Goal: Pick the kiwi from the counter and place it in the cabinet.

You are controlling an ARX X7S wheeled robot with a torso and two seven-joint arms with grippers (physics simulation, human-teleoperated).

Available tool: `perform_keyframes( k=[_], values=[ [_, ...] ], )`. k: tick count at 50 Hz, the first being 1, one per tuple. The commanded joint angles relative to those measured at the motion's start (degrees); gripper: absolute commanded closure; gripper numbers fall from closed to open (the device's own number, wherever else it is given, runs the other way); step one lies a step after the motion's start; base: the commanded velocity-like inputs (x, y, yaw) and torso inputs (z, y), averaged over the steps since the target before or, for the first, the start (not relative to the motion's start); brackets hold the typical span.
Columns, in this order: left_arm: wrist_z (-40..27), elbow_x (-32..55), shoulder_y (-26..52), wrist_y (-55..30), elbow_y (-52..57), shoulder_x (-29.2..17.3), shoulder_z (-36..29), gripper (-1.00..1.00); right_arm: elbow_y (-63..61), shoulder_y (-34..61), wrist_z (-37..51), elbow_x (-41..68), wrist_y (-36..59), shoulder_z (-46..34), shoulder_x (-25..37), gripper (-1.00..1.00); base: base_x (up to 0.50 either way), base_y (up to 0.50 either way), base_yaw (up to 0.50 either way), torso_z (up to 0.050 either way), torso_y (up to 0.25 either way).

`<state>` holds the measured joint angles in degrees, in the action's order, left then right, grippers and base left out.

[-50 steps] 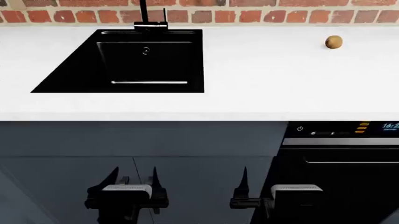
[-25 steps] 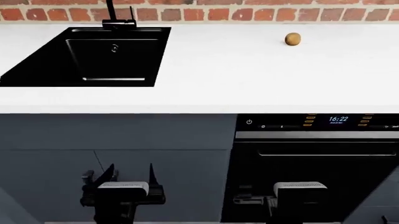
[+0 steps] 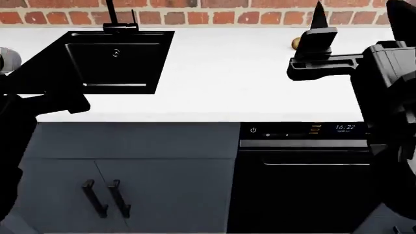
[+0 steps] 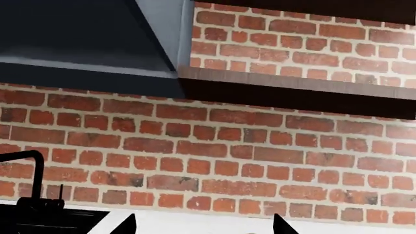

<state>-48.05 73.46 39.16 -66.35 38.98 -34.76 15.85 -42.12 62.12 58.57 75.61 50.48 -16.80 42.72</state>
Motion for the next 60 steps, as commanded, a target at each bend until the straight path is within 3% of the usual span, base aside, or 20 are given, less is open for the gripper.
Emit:
perform_keyframes(
  k=[1, 5, 14, 20, 60],
  values=[
    [-25.41, 43.91, 20.68, -8.71, -1.43, -17.88, -3.45, -1.0, -0.48, 34.26, 27.61, 52.91, 10.8, -10.77, 12.92, -1.0, 0.0, 0.0, 0.0, 0.05, 0.014],
    [-27.15, 47.9, 27.12, -6.67, -3.65, -20.85, -8.6, -1.0, 0.96, 37.49, 28.11, 54.07, 11.72, -12.69, 12.58, -1.0, 0.0, 0.0, 0.0, 0.05, 0.014],
    [-27.53, 50.43, 31.71, -4.82, -5.3, -22.01, -11.93, -1.0, 0.47, 35.64, 25.45, 52.18, 11.87, -12.23, 14.01, -1.0, 0.15, -0.2, 0.0, 0.05, 0.015],
    [-27.33, 50.4, 31.37, -4.15, -4.84, -21.71, -11.98, -1.0, -0.45, 33.02, 23.3, 49.81, 11.86, -11.16, 14.69, -1.0, 0.28, -0.41, 0.0, 0.046, 0.03],
    [-24.23, 47.13, 29.39, -2.79, -4.17, -19.81, -11.95, -1.0, -2.94, 23.26, 15.88, 40.38, 11.11, -7.83, 16.1, -1.0, 0.33, -0.36, 0.0, 0.0, 0.0]
  ],
)
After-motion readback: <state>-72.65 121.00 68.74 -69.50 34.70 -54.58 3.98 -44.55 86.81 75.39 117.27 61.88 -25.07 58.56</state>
